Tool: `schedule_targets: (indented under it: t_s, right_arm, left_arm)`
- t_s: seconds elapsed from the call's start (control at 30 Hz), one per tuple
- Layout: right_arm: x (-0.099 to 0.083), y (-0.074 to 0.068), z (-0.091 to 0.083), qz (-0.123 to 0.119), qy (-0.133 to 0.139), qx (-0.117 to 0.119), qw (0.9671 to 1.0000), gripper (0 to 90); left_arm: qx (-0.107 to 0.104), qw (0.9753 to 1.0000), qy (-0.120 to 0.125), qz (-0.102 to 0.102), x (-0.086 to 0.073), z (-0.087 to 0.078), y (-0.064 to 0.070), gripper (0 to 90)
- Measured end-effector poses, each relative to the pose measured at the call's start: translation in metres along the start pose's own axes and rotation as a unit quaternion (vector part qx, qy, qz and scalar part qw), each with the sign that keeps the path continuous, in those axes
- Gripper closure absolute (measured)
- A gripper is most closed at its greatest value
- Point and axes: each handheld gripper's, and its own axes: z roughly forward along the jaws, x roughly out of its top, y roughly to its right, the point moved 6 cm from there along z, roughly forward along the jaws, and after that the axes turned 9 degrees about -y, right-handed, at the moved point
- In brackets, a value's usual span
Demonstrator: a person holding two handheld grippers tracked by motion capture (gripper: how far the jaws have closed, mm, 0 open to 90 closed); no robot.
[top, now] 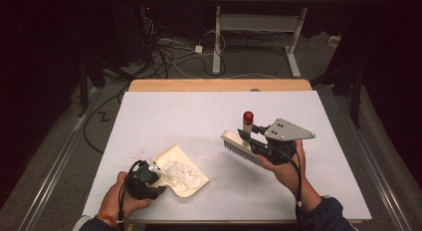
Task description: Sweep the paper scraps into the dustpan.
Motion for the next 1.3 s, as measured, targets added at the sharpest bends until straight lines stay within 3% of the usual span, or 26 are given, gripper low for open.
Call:
schedule_targets:
  t_s: [0.2,0.33,0.53,0.97,1.07,1.3]
  right_arm:
    - [-0.006,-0.006,0.006,0.005,-0.004,0.011,0.9999,70.5]
    - [-0.007,-0.006,-0.001,0.004,0.002,0.017,0.9998,70.4]
    - [-0.012,0.006,-0.023,0.020,0.008,0.022,0.9995,70.4]
    - [-0.037,0.043,-0.078,0.048,0.007,0.000,0.9988,70.4]
    - [-0.042,0.046,-0.087,0.050,0.007,-0.003,0.9987,70.4]
    - [-0.053,0.046,-0.102,0.048,-0.001,0.019,0.9987,70.4]
  left_arm:
    - [0.000,1.0000,0.002,-0.002,0.000,0.000,0.000,63.3]
    - [0.000,1.0000,0.004,-0.005,0.000,0.000,0.001,63.3]
    - [0.002,0.9998,0.015,-0.011,0.005,0.001,-0.001,63.4]
    - [-0.001,0.9991,0.030,-0.029,0.009,0.000,-0.005,63.4]
    - [0.001,0.9989,0.032,-0.033,0.010,0.000,-0.005,63.4]
    - [-0.001,0.9975,0.049,-0.051,0.017,0.000,-0.011,63.4]
